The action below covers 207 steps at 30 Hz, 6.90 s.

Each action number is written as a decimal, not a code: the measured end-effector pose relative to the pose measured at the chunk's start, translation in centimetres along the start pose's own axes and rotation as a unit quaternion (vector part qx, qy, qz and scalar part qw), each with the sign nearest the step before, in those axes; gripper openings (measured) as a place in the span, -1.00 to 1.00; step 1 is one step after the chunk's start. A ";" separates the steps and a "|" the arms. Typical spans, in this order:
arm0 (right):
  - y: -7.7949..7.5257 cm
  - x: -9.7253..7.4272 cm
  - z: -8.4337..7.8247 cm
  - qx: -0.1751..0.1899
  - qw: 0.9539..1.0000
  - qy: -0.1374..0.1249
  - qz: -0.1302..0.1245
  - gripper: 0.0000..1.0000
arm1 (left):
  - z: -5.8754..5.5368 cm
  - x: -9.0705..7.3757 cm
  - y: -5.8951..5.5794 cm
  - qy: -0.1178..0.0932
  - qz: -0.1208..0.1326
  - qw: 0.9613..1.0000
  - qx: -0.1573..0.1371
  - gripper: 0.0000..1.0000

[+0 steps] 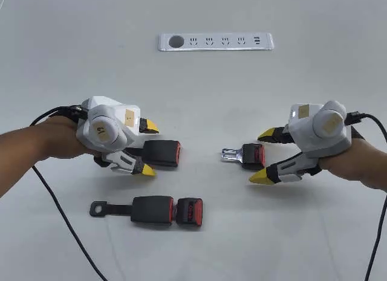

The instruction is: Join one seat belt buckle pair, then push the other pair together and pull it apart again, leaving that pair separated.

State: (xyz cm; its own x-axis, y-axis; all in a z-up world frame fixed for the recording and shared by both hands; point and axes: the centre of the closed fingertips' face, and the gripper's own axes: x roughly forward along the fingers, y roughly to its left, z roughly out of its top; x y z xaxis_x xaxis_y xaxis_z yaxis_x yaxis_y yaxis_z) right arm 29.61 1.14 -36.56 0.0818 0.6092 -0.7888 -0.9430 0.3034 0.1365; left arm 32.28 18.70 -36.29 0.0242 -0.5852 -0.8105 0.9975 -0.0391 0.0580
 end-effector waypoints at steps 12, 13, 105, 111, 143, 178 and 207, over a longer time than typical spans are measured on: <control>-0.6 0.0 0.1 -0.019 1.000 0.011 0.000 -0.11 | 0.2 0.2 -0.4 -0.012 -0.021 1.000 -0.013 -0.30; -0.7 -0.1 0.0 -0.020 1.000 0.016 -0.002 -0.20 | 0.2 0.2 -0.3 -0.015 -0.019 1.000 -0.018 -0.30; 0.9 7.8 8.7 -0.059 0.997 0.041 0.011 -0.40 | -0.4 1.1 0.1 0.051 -0.029 0.998 -0.017 -0.35; 1.0 7.9 8.7 -0.047 0.998 0.034 0.005 -0.41 | -0.3 1.1 0.1 0.052 -0.032 0.998 -0.008 -0.35; 0.7 8.1 8.9 -0.064 0.995 0.071 0.000 -0.36 | -0.4 1.1 0.2 0.053 -0.036 0.998 -0.006 -0.32; 0.8 6.4 6.7 -0.061 0.996 0.071 0.004 -0.34 | -0.3 1.1 0.1 0.059 -0.033 0.998 -0.012 -0.31; 0.2 3.2 2.7 -0.052 0.997 0.056 0.003 -0.32 | -0.5 1.2 0.1 0.058 -0.031 0.998 -0.017 -0.31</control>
State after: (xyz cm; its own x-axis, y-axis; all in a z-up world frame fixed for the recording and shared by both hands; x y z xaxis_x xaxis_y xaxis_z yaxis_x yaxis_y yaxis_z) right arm 30.58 5.11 -37.42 0.0455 0.5225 -0.8514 -0.9722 0.2191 0.0824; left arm 32.48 18.35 -37.54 -0.0318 -0.4849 -0.8740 0.9990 -0.0432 -0.0124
